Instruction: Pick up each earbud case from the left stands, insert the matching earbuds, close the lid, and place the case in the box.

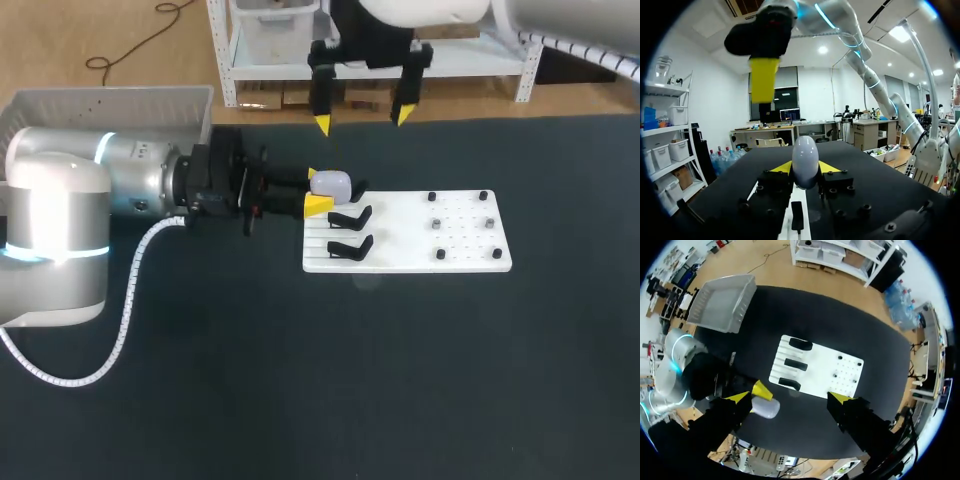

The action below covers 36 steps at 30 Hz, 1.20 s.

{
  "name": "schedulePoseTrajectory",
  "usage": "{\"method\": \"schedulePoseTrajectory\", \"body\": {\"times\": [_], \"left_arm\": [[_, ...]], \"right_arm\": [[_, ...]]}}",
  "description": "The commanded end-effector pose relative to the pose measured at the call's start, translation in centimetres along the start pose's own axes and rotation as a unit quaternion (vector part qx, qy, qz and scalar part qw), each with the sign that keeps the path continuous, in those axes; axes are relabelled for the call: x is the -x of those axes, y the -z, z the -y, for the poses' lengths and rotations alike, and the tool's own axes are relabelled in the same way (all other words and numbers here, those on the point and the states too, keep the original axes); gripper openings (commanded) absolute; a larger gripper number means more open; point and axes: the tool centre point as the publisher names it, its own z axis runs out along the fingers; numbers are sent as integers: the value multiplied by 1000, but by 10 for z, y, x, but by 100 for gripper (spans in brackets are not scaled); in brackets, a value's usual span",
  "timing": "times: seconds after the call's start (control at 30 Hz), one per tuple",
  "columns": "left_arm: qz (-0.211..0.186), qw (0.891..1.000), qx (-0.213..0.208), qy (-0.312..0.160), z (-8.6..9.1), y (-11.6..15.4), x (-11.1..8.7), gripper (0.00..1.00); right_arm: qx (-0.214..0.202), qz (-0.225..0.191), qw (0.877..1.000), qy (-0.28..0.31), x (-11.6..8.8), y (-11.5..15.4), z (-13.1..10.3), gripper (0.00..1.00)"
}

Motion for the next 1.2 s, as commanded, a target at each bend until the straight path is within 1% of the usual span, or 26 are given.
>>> {"method": "schedulePoseTrajectory", "body": {"times": [0.03, 0.1, 0.2, 0.27, 0.37, 0.5, 0.57, 0.63, 0.73, 0.8, 0.87, 0.97, 1.03, 1.1, 1.17, 1.2], "left_arm": [[1, 1000, 2, -1, 1, 0, -1, 0], [1, 1000, 2, -1, 1, 0, -1, 0], [1, 1000, 2, -1, 1, 0, -1, 0], [8, 1000, 18, 23, 1, 6, 5, 0], [24, 997, 45, 57, 3, 15, 14, 0], [37, 992, 88, 79, 6, 27, 29, 0], [37, 990, 107, 83, 7, 34, 37, 0], [39, 987, 125, 89, 9, 41, 44, 0], [33, 984, 148, 89, 10, 53, 55, 0], [21, 983, 165, 83, 11, 63, 62, 0], [10, 978, 193, 77, 9, 79, 69, 0], [-9, 971, 228, 69, 3, 102, 74, 0], [-25, 963, 261, 64, -4, 121, 73, 0], [-45, 952, 297, 57, -16, 147, 68, 0], [-57, 942, 324, 59, -27, 165, 61, 0], [-72, 934, 344, 61, -35, 180, 52, 0]], "right_arm": [[-6, 74, 997, 24, -44, 20, -4, 100], [1, 82, 996, 40, -52, 25, -4, 100], [26, 114, 991, 58, -62, 31, -4, 100], [41, 133, 988, 65, -68, 33, -5, 100], [56, 174, 981, 60, -74, 35, -5, 100], [61, 224, 972, 46, -78, 34, -4, 100], [59, 249, 966, 41, -79, 34, -4, 100], [57, 266, 962, 37, -79, 34, -5, 100], [57, 266, 962, 37, -79, 34, -5, 100], [57, 266, 962, 37, -79, 34, -5, 100], [57, 266, 962, 37, -79, 34, -5, 100], [57, 266, 962, 37, -79, 34, -5, 100], [57, 266, 962, 37, -79, 34, -5, 100], [57, 266, 962, 37, -79, 34, -5, 100], [57, 266, 962, 37, -79, 34, -5, 100], [57, 266, 962, 37, -79, 34, -5, 100]]}}
